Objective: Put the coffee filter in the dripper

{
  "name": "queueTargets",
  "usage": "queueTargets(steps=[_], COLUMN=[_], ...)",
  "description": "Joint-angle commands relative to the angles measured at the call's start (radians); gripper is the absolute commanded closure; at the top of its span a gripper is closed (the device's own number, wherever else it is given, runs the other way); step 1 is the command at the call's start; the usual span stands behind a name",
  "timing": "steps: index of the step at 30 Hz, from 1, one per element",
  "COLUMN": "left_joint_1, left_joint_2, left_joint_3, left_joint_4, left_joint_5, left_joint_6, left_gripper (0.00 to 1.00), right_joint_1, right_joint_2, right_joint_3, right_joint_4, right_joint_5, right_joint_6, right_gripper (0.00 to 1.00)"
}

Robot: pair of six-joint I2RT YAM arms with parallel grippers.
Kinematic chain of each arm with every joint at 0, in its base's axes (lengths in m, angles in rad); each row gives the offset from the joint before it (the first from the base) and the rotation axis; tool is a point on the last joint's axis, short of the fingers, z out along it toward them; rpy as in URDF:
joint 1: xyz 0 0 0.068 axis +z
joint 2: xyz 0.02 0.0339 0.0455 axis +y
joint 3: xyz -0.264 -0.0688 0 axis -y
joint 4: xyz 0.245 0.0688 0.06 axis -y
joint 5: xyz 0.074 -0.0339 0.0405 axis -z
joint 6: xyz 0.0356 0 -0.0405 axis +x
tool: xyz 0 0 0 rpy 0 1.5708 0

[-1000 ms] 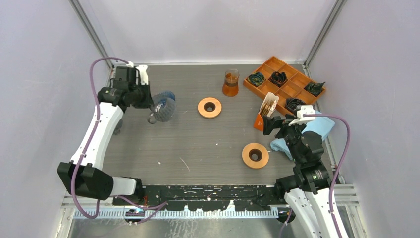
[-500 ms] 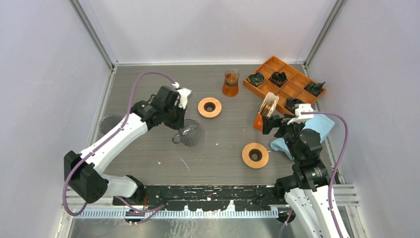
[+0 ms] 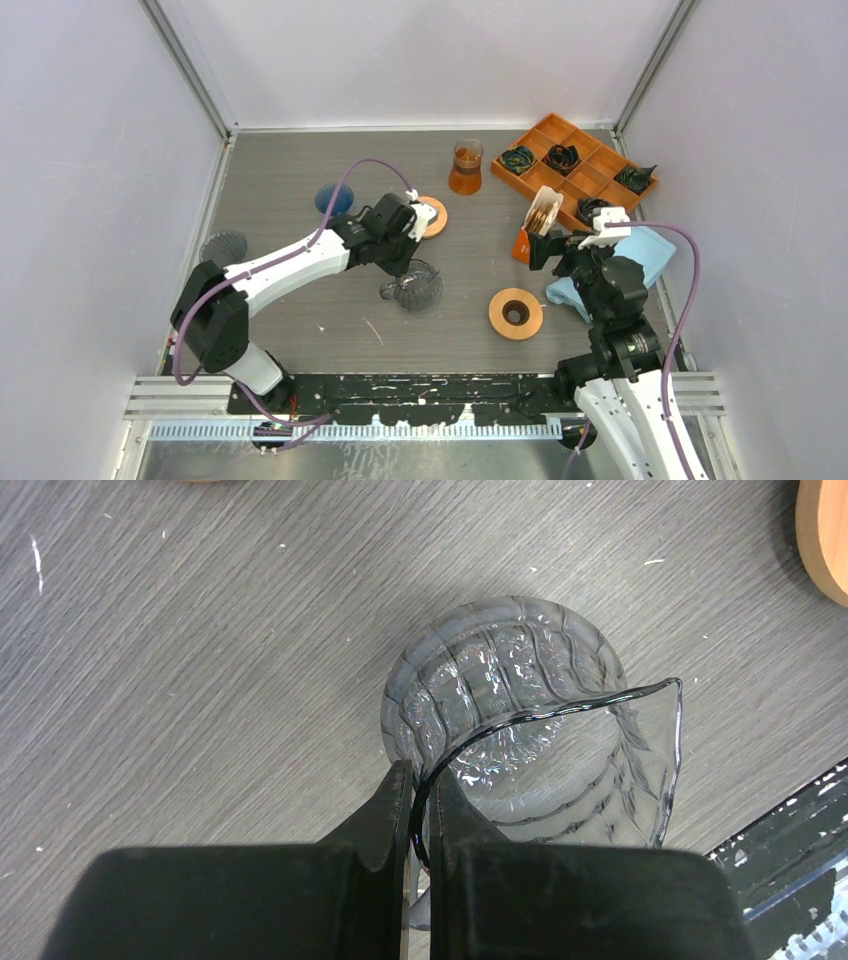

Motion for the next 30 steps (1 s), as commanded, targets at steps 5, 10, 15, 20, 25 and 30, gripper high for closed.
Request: queueTargets(steps=[5,10,15,20,25,30], left_joint_1=[-0.02,-0.031,-0.033,-0.039,-0.04,-0.04], left_joint_2=[0.054,0.083,0.092,0.073,0.037,-0.011], left_joint_3=[-0.01,-0.031,-0.025,-0.025,-0.03,-0.035], left_joint_4=[0.142,0.174,0.175,0.157,0.157,0.161], left_joint_5=[0.083,0.081,0.058,0.037,0.039,0.041], left_joint_6=[0.031,0.037,0.044,0.052,0.048,0.025], left_gripper=[1.0,1.0,0.95,0.84,0.68,0.53], right_joint_1=[0.003,0.003,0.003,0.003,0.003,0.004], right_joint_2=[0.027,0.048,0.074,0.103,0.146,0.205], right_joint_3=[0.023,0.027,0.032,0.045,0.07,0.106], right_joint_4=[0.043,0.043,0.041,0.032,0.022,0.016], right_joint_5=[-0.026,-0.06,-0.103,-0.15,-0.195,-0.236], right_joint_6=[-0.006,-0.003,0.001,0.011,0.019,0.043], right_gripper=[0.0,0.0,0.0,0.0,0.0,0.0])
